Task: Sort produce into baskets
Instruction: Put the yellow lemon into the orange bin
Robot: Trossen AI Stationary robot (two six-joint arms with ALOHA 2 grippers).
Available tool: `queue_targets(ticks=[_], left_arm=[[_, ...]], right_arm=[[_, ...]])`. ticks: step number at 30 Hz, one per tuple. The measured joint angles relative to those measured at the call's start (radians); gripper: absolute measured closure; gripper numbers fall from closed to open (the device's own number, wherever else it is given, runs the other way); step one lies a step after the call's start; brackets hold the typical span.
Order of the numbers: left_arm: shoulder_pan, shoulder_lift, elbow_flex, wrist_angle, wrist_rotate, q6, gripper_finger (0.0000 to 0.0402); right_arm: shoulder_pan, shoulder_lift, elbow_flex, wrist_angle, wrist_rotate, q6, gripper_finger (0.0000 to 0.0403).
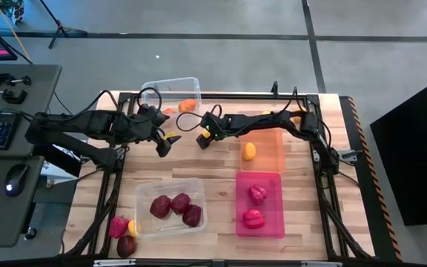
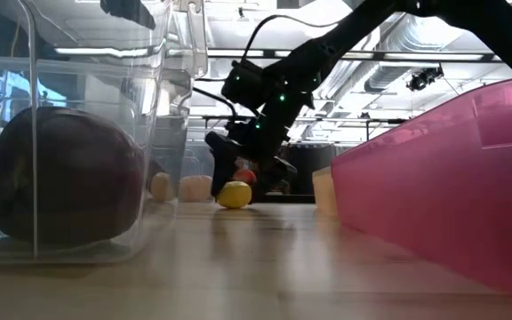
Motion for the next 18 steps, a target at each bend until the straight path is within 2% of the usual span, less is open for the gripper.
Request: queue_targets(ticks=[6,9,12,15,18], left_arm=[[0.000,0.000,0.000,0.000,0.004,0.003,0.0003],[0.000,0.000,0.000,0.001,0.005,0.003,0.0003],[0.000,0.000,0.000,0.001,0.005,0.003,0.0003],[0.000,0.000,0.000,0.000,0.005,-0.004,0.0003],[0.000,0.000,0.000,0.000,0.004,-0.041,0.0003]], right_arm=[[0.001,-0.001,0.000,-0.012,0.031,0.041,0.0031],[0.000,-0.002,0.000,-0.042,0.035,0.050,0.0066],[0.001,-0.003,0.000,-0.057,0.036,0.065,0.0117],[0.002,-0.027,0.000,-0.100,0.036,0.018,0.0161],[0.010,-0.092,0.000,-0.178,0.040,-0.060,0.0164]])
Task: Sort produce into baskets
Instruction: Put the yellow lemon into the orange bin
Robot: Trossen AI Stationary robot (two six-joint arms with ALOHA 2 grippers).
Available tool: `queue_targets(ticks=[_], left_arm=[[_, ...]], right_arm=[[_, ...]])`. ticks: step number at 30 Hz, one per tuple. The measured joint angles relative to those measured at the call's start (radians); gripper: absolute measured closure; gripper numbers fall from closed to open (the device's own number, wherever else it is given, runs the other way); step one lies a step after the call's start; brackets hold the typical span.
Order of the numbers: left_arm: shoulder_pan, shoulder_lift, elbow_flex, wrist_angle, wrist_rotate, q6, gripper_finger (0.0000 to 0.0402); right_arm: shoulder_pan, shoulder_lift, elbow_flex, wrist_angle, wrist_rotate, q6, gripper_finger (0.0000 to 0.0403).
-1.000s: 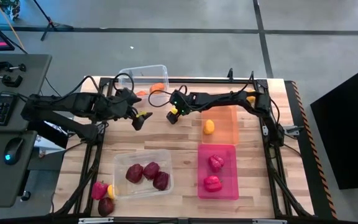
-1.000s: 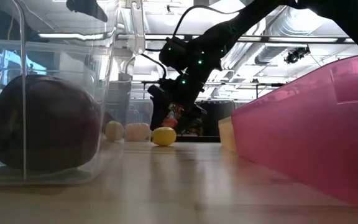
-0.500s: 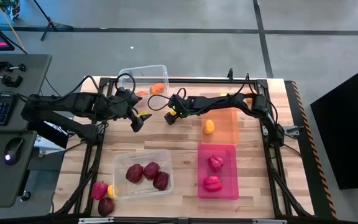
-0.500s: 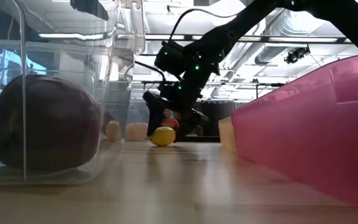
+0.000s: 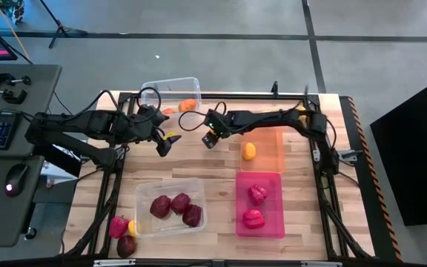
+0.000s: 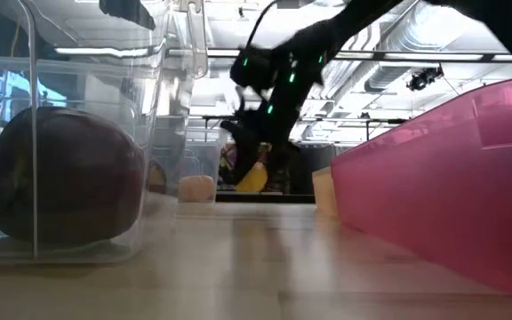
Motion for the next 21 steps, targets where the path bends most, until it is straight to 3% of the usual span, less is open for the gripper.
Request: queue_targets(ticks=[3,7,11,18,21], left_arm=[[0.000,0.000,0.000,0.000,0.000,-0.029,0.0003],[0.000,0.000,0.000,0.000,-0.004,-0.089,0.0003],[0.000,0.003,0.000,0.000,-0.029,-0.108,0.0003],[0.000,0.013,0.000,0.001,-0.043,-0.126,0.0003],[0.000,0.023,0.000,0.002,-0.051,-0.126,0.0003]], right_arm=[[0.019,-0.089,0.000,-0.103,0.022,-0.087,0.0162],[0.060,-0.219,0.000,-0.271,0.144,-0.186,0.0126],[0.094,-0.353,-0.046,-0.375,0.247,-0.212,0.0119],[0.080,-0.701,-0.460,-0.312,0.298,0.059,0.0131],[0.054,-0.821,-0.568,-0.237,0.301,0.204,0.0124]])
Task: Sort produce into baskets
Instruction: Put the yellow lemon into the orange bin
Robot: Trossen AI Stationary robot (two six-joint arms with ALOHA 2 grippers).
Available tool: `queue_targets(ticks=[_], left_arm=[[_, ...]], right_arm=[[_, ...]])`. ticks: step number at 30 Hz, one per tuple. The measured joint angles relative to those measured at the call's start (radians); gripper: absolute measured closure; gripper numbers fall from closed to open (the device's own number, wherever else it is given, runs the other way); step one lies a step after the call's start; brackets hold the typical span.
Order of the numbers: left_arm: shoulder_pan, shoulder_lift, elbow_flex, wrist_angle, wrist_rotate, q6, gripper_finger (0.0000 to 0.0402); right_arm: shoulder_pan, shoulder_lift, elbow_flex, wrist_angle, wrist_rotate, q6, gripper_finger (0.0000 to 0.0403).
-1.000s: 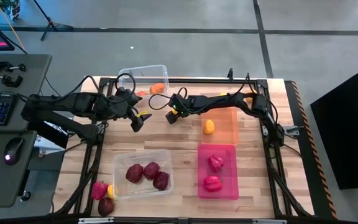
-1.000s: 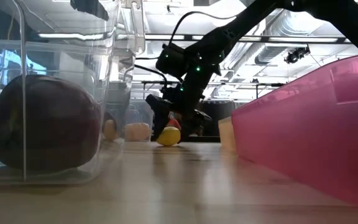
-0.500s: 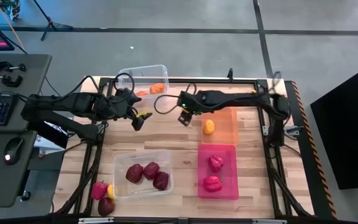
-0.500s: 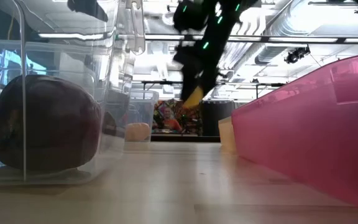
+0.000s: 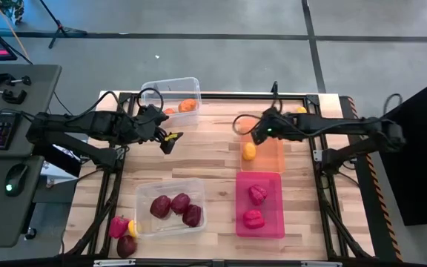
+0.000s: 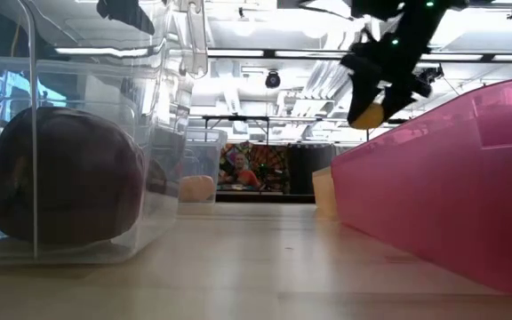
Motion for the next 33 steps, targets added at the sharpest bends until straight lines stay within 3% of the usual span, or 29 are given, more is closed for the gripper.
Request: queue_targets(ticks=[5,9,15,18,26,33], left_arm=[[0.000,0.004,0.000,0.000,0.003,-0.043,0.0003],[0.000,0.004,0.000,0.001,0.003,-0.078,0.0003],[0.000,0.004,0.000,0.001,-0.001,-0.104,0.0003],[0.000,0.004,0.000,0.002,-0.004,-0.103,0.0003],[0.009,0.004,0.000,0.001,0.004,-0.102,0.0003],[0.030,0.004,0.000,0.000,0.063,-0.023,0.0003]], right_arm=[[-0.017,-0.116,-0.088,0.071,0.001,0.174,0.0115],[-0.009,-0.138,-0.141,0.081,0.002,0.214,0.0115],[-0.016,-0.120,-0.238,0.230,-0.212,0.126,0.0114],[-0.015,-0.107,-0.272,0.311,-0.237,0.131,0.0105],[-0.076,-0.082,-0.234,0.233,-0.192,0.131,0.0011],[-0.141,-0.082,-0.155,0.204,-0.197,0.159,0.0026]])
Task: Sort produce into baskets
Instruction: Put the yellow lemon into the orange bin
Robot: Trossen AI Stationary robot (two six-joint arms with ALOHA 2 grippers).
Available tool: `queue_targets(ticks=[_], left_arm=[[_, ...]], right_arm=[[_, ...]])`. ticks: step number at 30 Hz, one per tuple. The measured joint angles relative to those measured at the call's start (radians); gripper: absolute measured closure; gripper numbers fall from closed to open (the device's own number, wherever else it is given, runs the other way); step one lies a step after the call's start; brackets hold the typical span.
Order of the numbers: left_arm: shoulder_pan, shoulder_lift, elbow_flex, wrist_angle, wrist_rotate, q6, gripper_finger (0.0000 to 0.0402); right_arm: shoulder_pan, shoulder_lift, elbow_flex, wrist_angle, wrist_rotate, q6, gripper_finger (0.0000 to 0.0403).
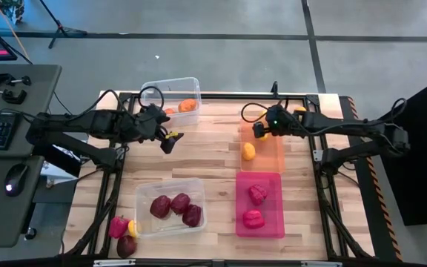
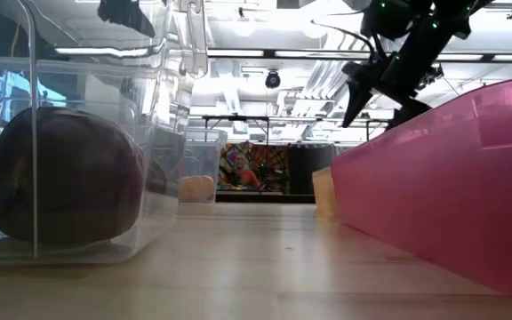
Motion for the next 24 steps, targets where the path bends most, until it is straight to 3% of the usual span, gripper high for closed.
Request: queue_targets(ticks=[6,12,17,24], left_arm=[[0.027,0.000,0.000,0.001,0.020,0.036,0.0003],[0.057,0.000,0.000,0.002,0.023,0.061,0.0003],[0.069,0.000,0.000,0.000,0.023,0.022,0.0003],[0.064,0.001,0.000,-0.001,0.046,-0.026,0.0003]], right_arm=[[-0.114,0.025,0.106,-0.091,0.031,-0.024,0.0029],[-0.305,0.206,0.290,-0.300,-0.042,-0.195,0.0029],[-0.437,0.379,0.380,-0.308,-0.207,-0.309,0.0029],[-0.544,0.546,0.433,-0.356,-0.325,-0.447,0.0029]])
